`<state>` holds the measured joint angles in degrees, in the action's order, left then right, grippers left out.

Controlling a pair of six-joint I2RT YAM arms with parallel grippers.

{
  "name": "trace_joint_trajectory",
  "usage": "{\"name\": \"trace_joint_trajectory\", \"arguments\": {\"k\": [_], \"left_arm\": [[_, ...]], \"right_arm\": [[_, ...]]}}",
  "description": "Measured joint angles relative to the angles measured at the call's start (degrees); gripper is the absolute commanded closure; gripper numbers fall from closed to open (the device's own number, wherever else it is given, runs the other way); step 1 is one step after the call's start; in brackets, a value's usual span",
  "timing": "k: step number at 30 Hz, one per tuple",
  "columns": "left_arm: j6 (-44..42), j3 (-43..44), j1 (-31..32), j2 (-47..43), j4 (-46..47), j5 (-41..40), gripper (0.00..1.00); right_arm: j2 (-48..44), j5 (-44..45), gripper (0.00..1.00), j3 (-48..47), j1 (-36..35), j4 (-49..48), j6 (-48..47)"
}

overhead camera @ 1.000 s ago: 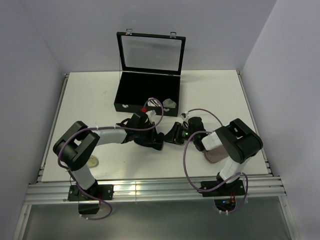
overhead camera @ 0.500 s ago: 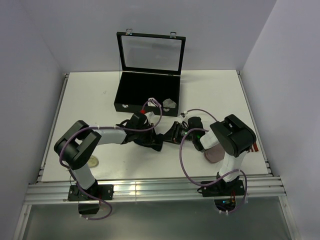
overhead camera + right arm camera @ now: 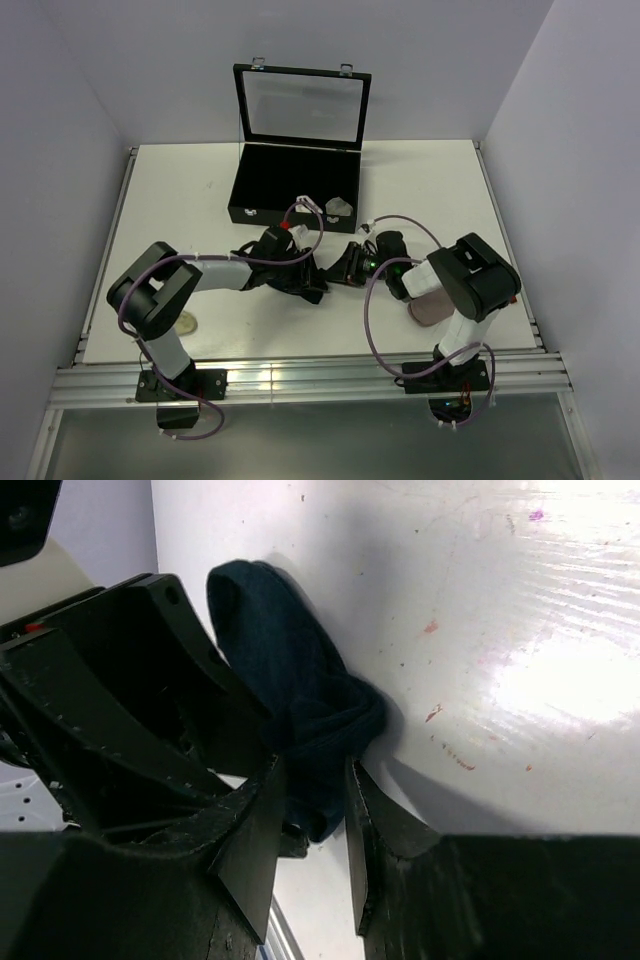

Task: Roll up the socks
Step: Roll the sock at the center of the board.

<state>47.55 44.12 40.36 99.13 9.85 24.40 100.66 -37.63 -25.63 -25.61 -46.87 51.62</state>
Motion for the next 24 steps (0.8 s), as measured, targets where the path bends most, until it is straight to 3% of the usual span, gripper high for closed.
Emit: {"name": "trace_joint_trajectory", "arguments": {"k": [5,12,24], "left_arm": [[-0.3,0.1,0.0,-2.7,-2.3,-1.8,0.51],[-3.2,3.8,1.1,-7.2,-8.1,-8.2,0.51],[-8.3,6.8,14.1,-10.3,-16.5,-28.4,0.56]], "right_arm": [[-5.2,1.4,0.63,-0.1,0.0,5.5,-1.9],[-16.5,8.3,0.63,-2.7,0.1,20.6,-6.9],[-27.1,18.8,0.62,-5.9,0.4,40.9,-9.7]]}}
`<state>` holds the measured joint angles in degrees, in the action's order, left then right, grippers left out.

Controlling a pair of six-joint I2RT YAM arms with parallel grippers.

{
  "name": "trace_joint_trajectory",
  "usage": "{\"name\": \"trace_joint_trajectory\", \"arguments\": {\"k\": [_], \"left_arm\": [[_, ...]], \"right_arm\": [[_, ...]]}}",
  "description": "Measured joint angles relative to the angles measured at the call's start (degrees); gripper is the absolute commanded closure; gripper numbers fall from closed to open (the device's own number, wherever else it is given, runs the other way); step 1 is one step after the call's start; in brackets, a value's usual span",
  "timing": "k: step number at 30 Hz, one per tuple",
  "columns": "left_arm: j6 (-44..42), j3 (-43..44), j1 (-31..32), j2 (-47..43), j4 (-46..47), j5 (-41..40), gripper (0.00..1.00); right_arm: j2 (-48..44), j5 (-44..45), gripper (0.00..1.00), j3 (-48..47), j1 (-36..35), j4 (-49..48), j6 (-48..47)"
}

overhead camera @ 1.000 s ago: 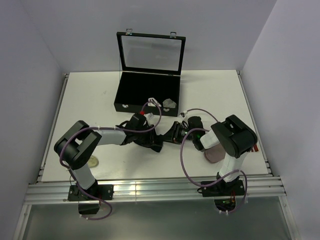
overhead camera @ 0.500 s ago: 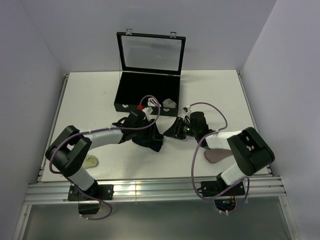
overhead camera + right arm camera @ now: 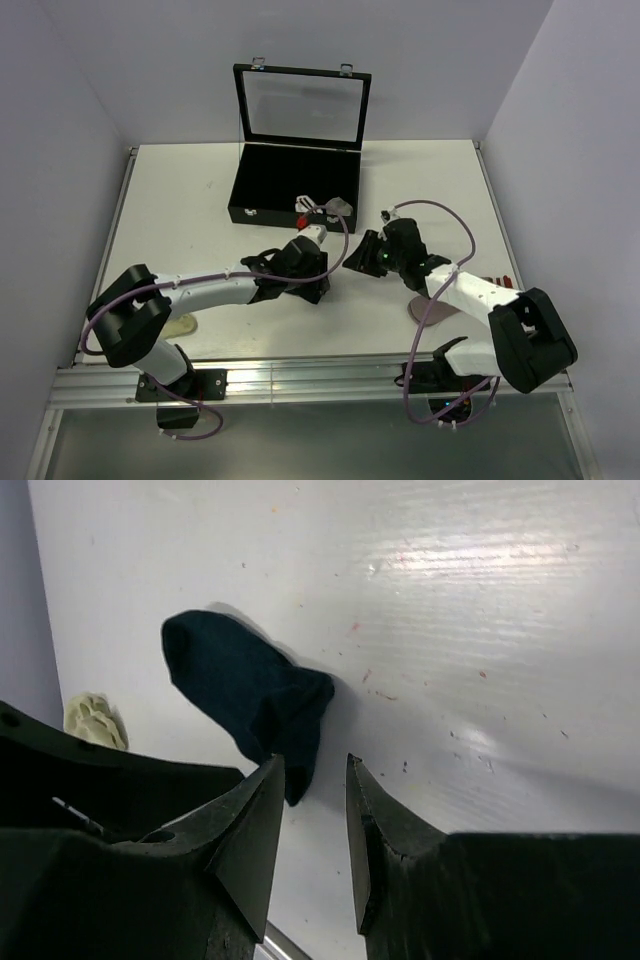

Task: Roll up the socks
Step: Roll the sock at the center of the board.

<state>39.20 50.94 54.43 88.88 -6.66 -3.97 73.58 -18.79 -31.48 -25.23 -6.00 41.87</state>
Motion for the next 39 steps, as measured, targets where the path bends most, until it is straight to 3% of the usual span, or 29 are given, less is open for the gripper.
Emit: {"name": "trace_joint_trajectory", "arguments": {"k": [10,34,37,39], "left_arm": [[0.6,4.9,2.2,1.7,-4.5,-15.7,0.49],[-4.3,12.2,3.7,13.4,-8.9,-17.4,0.57],[-4.6,12.4,4.2,14.2,-9.5,-17.3,0.60],[-4.7,12.6,4.5,14.3,-9.8,-17.3,0.68]], "right_arm": [[-6.5,1.5,0.62,1.4,0.0,4.7,-0.4],[-6.3,-1.9,0.63,6.0,2.2,5.0,0.7],[-5.7,-2.2,0.63,6.1,2.3,4.5,0.9],[-5.3,-2.4,0.63,6.1,2.4,4.0,1.0]]}}
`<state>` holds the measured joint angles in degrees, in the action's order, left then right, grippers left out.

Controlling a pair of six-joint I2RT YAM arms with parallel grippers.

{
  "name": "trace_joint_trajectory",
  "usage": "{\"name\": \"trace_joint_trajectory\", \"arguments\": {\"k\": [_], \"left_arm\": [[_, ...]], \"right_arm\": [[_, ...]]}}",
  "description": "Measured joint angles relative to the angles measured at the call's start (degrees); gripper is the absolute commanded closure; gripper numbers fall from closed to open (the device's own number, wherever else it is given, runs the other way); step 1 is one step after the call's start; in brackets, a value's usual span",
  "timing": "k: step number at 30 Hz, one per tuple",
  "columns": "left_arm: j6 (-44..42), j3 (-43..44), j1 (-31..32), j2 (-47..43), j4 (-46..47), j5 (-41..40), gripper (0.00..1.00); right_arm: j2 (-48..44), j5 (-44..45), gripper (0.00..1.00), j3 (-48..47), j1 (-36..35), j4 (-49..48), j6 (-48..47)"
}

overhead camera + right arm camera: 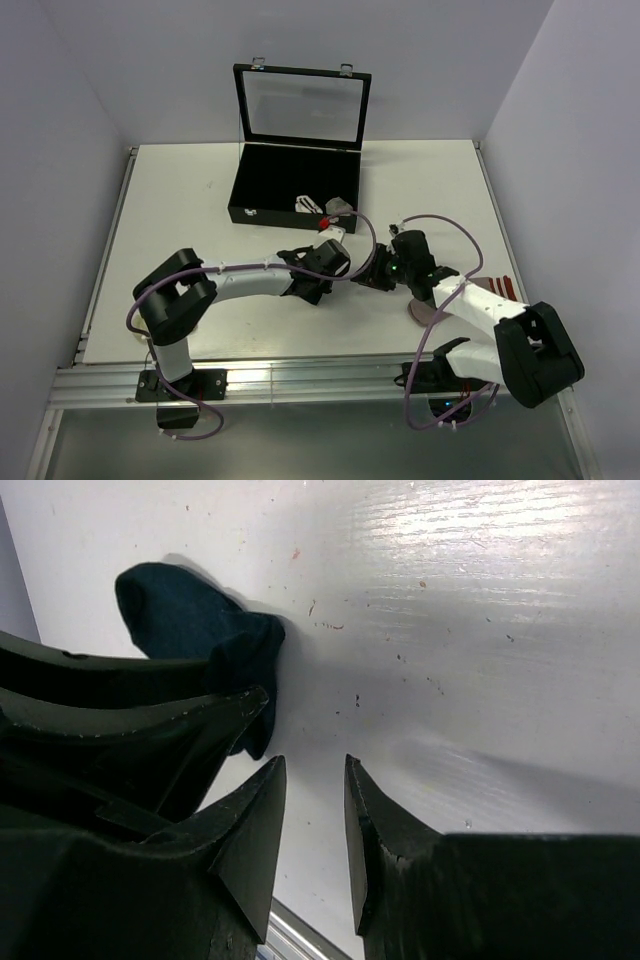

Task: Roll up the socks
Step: Roll the sock at the center of the board.

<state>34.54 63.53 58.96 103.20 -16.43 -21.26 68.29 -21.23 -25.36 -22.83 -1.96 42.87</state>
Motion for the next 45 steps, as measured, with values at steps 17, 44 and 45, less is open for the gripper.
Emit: {"name": "trace_joint_trajectory", "arguments": {"k": [17,44,45], "left_arm": [[2.9,-6.5,-6.7,-4.0,6.8,13.3,0.98],[18.8,-21.7,-23.6,-5.9,30.9,41.2,0.92],[19.3,-22.3,-23.8,-5.9,31.8,41.5,0.91]], "right_arm": [[2.9,-4.9,0.63,1.4,0.2,-7.8,1.0],[27.0,-8.1,0.45,-1.2,-9.3,-34.8,4.1],[27.8,-8.4,0.45,-1.6,-9.5,-35.8,4.3]]}}
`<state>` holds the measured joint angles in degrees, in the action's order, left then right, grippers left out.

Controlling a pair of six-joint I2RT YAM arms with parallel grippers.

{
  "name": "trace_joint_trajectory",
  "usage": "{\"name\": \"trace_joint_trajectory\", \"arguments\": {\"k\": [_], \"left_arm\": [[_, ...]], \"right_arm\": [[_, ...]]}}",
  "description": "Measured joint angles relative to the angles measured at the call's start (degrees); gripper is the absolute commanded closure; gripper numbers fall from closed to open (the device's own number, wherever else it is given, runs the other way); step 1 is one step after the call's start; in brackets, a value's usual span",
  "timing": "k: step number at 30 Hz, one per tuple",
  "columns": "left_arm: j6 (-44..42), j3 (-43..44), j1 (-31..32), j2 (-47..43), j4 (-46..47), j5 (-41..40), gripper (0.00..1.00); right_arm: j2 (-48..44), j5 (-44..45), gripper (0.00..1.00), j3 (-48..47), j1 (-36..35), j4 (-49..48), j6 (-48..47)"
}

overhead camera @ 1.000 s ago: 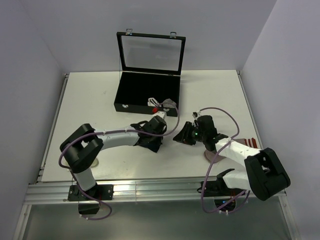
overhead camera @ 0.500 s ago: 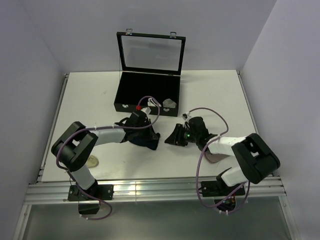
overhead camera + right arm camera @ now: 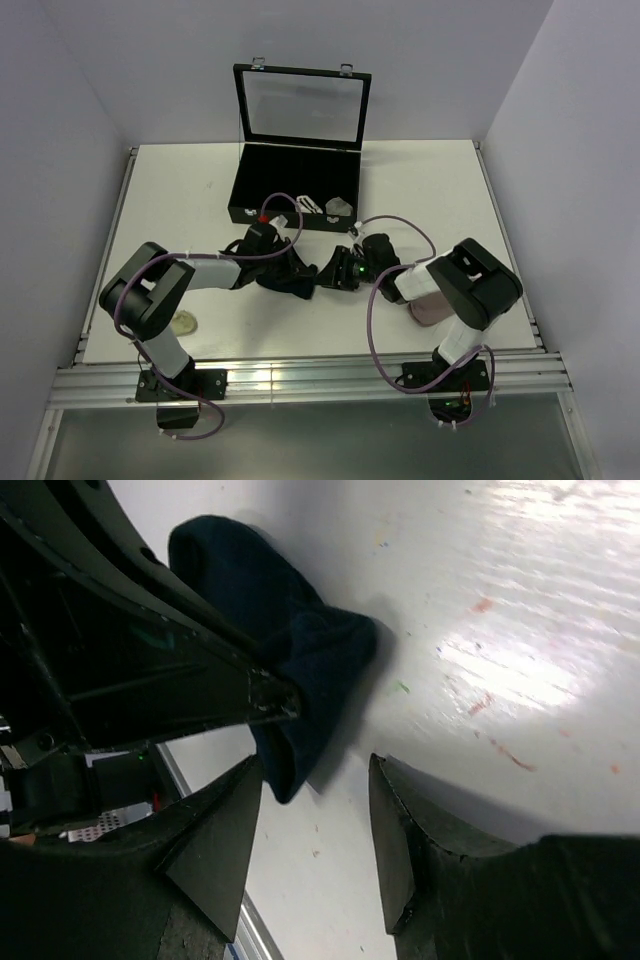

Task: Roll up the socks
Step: Roll the sock at the center of the board.

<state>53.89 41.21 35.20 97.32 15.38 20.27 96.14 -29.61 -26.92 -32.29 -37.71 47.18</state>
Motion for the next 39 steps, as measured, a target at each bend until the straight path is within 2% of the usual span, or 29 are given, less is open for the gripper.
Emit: {"name": "trace_joint_trajectory", "arguments": {"k": [12,15,18,22,24,25,28,30,34,39], "left_arm": [[4.2,-2.6,-0.6,0.0,5.4,1.9,0.91],[4.4,-2.6,-0.7,0.0,6.4,2.0,0.91],[4.5,-2.8,-0.7,0.0,7.3,2.0,0.91],[4.5,-3.5,-0.7,0.0,8.0,1.9,0.90],[4.5,-3.8,-0.7,0.0,7.9,1.9,0.89],[4.5,-3.9,-0.7,0.0,7.9,1.9,0.87],[4.4,-4.3,-0.6,0.0,7.9,1.9,0.80],[4.3,-4.4,-0.6,0.0,7.9,1.7,0.75],[3.8,-4.3,-0.6,0.0,7.6,0.6,0.59],[3.7,-3.5,-0.7,-0.5,5.4,-1.3,0.53]], "right_arm": [[6.3,-2.1,0.46,-2.1,-1.3,-7.6,2.4],[7.6,-2.9,0.50,-2.1,-1.3,-9.5,2.9],[8.7,-3.3,0.57,-2.1,-1.3,-11.0,3.2],[9.1,-3.5,0.73,-1.9,-1.3,-10.7,3.1],[9.0,-3.5,0.78,-1.9,-1.3,-9.7,2.4],[8.7,-3.3,0.85,-1.9,-1.3,-8.7,2.1],[6.7,-2.5,0.99,-2.2,-1.3,-4.1,-0.2],[4.8,-1.1,1.00,-3.1,-1.4,0.6,-2.2],[1.8,2.3,1.00,-6.4,-1.4,12.0,-6.0],[0.0,7.1,1.00,-11.5,-1.8,24.9,-9.8]]}}
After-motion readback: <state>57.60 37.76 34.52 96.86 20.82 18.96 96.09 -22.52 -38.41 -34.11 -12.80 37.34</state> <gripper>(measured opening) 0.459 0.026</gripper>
